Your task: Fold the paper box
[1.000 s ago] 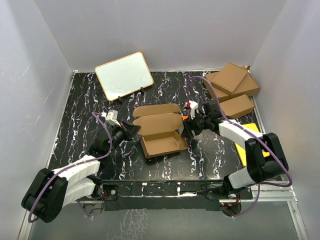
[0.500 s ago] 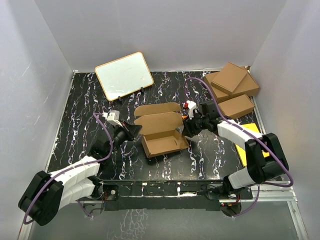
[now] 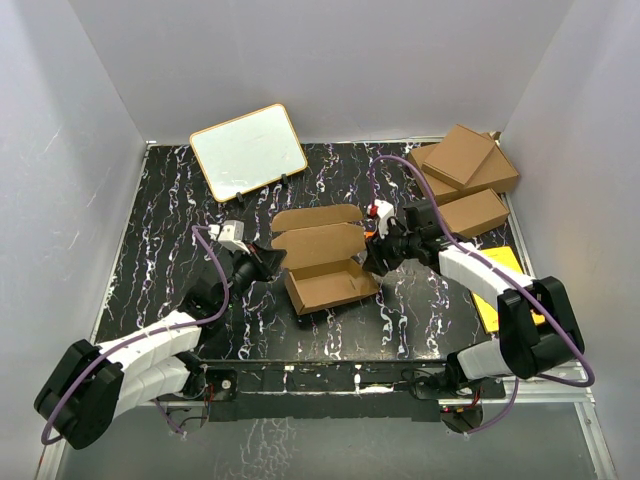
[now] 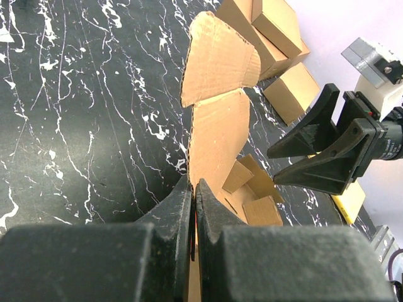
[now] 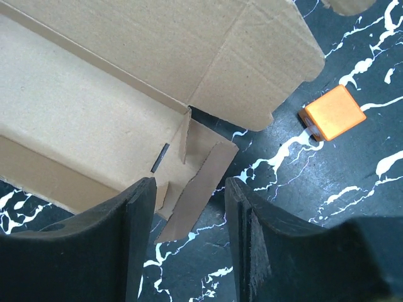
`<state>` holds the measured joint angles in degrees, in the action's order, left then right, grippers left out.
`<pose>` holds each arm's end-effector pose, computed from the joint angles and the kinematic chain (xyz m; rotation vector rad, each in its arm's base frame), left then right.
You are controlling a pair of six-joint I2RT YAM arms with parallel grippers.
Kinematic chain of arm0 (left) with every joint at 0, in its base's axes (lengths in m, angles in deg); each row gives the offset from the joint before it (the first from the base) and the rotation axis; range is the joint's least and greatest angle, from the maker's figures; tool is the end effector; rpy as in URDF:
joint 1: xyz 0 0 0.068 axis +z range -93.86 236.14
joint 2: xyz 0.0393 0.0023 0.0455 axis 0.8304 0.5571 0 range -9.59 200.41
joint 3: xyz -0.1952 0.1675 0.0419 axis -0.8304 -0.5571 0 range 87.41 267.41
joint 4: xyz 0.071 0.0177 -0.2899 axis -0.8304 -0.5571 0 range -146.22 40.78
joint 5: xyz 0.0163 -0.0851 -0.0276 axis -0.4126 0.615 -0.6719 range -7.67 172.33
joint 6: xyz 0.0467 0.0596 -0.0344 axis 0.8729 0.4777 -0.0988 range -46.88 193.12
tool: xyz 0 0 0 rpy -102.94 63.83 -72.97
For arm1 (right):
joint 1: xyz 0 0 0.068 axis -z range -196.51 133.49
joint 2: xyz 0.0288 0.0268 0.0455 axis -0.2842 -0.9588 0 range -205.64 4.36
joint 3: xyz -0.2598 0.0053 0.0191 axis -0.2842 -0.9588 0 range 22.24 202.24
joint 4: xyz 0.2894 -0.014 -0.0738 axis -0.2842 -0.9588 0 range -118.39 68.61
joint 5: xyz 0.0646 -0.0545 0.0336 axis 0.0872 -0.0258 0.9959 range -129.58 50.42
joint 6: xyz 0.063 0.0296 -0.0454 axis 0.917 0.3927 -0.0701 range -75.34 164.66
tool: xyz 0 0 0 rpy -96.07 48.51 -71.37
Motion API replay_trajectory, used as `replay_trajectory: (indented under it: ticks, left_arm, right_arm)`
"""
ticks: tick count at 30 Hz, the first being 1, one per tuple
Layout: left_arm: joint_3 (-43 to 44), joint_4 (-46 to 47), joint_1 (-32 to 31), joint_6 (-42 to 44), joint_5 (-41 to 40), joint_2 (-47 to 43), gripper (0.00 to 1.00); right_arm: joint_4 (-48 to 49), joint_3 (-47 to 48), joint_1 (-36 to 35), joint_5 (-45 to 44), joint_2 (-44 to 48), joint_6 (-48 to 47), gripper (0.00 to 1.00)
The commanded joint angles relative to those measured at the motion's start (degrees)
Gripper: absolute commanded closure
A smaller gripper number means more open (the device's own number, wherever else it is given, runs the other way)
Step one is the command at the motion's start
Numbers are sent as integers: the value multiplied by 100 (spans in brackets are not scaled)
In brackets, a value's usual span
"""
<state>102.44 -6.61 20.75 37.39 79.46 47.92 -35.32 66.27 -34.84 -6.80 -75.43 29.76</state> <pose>0.2321 -0.1603 0.1779 -0.0461 1.6462 -0.9261 0.2998 0.1408 0.1402 -0.9205 2.1927 0.7210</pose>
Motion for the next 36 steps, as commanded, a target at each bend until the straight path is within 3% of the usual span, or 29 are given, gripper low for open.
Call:
replay_trajectory:
  ticks: [1, 10, 19, 22, 36]
  left_arm:
    - [245, 25, -51, 100, -168, -128, 100]
    - [265, 35, -102, 84, -212, -107, 100]
    - [340, -83, -151, 111, -315, -177, 100]
    - [381, -87, -151, 110, -318, -114, 100]
    - [794, 255, -152, 516, -408, 754, 100]
  right_arm:
    - [164, -67, -26, -40, 93, -55, 48]
    - [181, -79, -148, -371, -187, -70, 50]
    - [159, -14, -258, -615, -76, -123, 82]
    - [188, 36, -259, -738, 62, -139, 86]
    - [201, 513, -198, -480, 415, -217, 91]
